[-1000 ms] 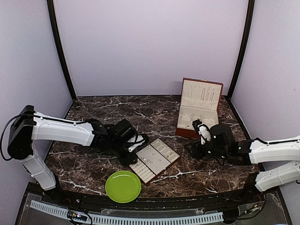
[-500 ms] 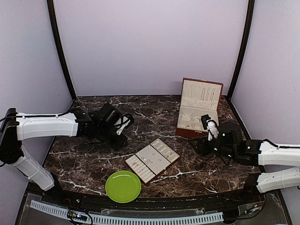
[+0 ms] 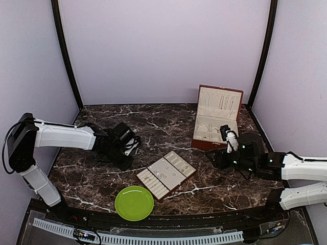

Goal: Organize the mixed jewelry
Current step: Adjust the compartment layer at the center of the board.

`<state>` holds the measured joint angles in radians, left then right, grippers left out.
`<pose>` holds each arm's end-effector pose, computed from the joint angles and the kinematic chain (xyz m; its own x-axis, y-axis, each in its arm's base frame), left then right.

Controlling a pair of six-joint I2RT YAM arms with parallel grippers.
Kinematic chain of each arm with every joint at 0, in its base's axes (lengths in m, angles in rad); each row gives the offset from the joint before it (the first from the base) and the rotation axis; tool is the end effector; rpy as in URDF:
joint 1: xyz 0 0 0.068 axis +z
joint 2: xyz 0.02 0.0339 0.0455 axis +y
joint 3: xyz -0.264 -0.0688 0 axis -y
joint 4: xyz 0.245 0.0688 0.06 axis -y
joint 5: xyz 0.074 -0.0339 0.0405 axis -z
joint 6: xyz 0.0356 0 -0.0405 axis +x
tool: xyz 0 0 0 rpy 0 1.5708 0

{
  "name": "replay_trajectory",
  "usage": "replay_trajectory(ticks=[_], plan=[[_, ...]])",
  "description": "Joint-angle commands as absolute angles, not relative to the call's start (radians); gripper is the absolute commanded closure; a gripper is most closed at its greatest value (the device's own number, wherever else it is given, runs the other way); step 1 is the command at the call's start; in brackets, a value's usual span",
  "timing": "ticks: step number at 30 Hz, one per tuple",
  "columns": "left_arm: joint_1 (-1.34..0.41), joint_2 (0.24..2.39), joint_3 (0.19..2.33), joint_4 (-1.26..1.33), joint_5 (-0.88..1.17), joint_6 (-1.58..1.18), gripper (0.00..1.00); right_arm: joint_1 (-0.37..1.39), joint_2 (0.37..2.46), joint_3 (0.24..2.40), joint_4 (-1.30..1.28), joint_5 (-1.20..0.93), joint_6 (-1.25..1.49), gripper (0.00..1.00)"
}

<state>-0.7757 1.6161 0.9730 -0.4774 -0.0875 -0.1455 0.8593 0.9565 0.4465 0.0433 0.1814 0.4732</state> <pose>0.2247 -0.2160 0.1798 -0.7332 0.5168 -0.4420 0.5701 0.8214 0.0147 0.1409 0.1536 0.2129 -0.5531 0.0450 -0.8319 -0.4356 0.8356 0.3347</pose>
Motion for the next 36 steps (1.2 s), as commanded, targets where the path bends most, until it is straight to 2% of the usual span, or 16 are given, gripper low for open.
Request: replay_trajectory(ticks=[1,24,36], plan=[[-0.765,1.653,0.975,-0.493,-0.069,-0.124,0.82,0.854,0.957,0.437,0.059,0.197,0.488,0.50],[-0.763,1.727,0.966,-0.486,-0.008,-0.135,0.85,0.854,0.926,0.415,0.046,0.204,0.511,0.50],[-0.763,1.739,0.967,-0.487,-0.003,-0.157,1.00,0.854,0.908,0.384,0.054,0.189,0.543,0.49]])
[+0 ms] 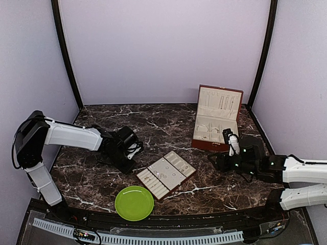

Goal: Organize the mixed jewelry
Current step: Adjust the compartment layer at the center of the board.

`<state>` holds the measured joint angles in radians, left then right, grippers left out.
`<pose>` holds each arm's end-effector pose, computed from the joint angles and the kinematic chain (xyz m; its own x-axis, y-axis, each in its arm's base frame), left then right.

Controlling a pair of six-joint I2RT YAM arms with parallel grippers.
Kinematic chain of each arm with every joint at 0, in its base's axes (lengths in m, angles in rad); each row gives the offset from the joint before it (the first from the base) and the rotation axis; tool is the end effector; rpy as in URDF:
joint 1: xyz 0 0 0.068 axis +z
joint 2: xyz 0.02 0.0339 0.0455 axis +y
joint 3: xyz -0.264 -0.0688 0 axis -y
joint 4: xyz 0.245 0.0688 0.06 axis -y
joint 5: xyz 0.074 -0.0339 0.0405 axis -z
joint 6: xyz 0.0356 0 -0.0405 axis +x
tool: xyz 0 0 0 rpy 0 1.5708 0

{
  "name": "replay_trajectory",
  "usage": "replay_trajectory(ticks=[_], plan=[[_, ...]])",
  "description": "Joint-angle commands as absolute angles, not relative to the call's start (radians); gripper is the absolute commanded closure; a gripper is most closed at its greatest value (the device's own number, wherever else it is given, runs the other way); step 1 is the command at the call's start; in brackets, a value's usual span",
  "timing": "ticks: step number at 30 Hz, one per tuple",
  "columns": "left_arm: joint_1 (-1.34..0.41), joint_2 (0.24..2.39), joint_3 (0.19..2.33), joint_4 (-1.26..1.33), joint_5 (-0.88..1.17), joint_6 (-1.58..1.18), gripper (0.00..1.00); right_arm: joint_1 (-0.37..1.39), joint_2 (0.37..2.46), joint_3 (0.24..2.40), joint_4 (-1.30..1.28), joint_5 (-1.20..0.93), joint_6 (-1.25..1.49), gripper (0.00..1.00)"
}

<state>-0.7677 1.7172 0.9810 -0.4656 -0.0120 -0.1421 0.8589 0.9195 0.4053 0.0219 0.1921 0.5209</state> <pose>0.2305 -0.2218 0.1524 -0.7622 0.5389 -0.3586 0.5893 0.8069 -0.0400 0.1350 0.1461 0.2037 -0.5830 0.0721 -0.8093 -0.3956 0.8448 0.3603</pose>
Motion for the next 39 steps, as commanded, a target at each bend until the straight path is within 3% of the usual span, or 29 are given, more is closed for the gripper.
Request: replay_trajectory(ticks=[1,10,22,39], plan=[[-0.763,1.734,0.968,-0.484,-0.002,-0.160,1.00,0.854,0.910,0.382,0.057,0.179,0.544,0.49],[-0.763,1.659,0.954,-0.451,-0.024,-0.188,1.00,0.867,0.983,0.309,0.212,0.073,0.664,0.48],[-0.756,1.551,0.934,-0.427,-0.095,-0.206,1.00,0.933,1.234,0.291,0.491,0.021,0.831,0.35],[-0.757,1.479,0.926,-0.418,-0.076,-0.199,1.00,0.934,1.534,0.418,0.586,-0.011,0.904,0.45]])
